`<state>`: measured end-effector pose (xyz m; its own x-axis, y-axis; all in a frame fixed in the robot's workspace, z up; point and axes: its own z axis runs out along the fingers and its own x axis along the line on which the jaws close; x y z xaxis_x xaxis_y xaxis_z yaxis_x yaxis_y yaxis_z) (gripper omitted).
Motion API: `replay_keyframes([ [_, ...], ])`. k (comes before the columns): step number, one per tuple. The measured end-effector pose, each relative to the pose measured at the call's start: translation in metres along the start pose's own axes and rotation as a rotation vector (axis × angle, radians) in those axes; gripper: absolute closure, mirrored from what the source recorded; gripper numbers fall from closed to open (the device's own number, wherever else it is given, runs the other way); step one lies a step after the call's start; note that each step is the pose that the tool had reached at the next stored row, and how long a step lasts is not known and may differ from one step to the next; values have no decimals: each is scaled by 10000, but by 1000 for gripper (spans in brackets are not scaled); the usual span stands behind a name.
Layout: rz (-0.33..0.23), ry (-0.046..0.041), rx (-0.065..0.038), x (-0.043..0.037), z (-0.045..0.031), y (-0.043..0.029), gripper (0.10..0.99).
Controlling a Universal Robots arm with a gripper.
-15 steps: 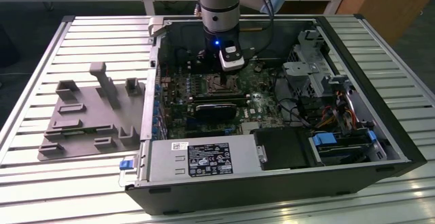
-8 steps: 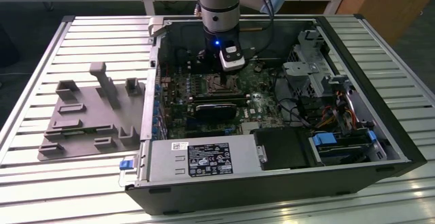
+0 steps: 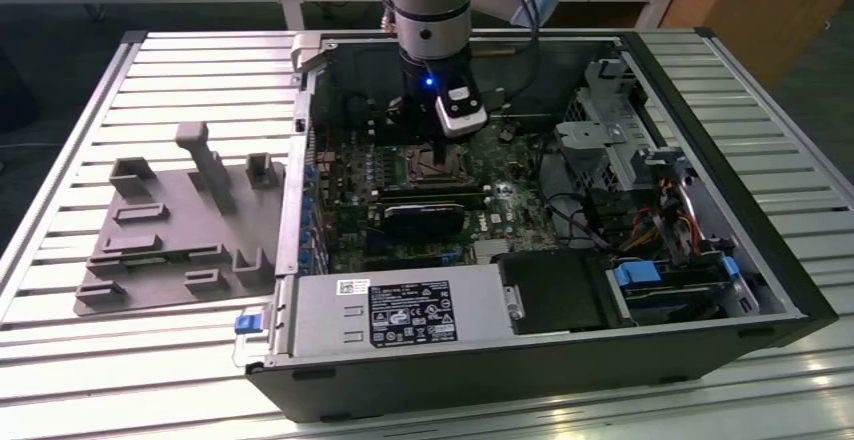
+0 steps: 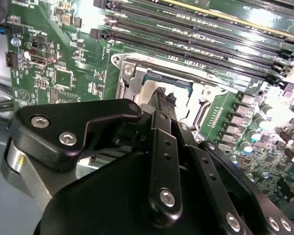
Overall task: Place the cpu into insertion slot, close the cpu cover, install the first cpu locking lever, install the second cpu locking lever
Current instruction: 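Install the first cpu locking lever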
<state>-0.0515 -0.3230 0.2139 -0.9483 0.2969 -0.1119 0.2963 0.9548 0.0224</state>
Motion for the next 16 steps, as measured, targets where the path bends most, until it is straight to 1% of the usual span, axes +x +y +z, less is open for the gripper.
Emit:
replay_keyframes([
  [9,-243,-16,-34,-16,-147,3,980],
  [16,-606,-8,-74,-23,-208,4,980],
])
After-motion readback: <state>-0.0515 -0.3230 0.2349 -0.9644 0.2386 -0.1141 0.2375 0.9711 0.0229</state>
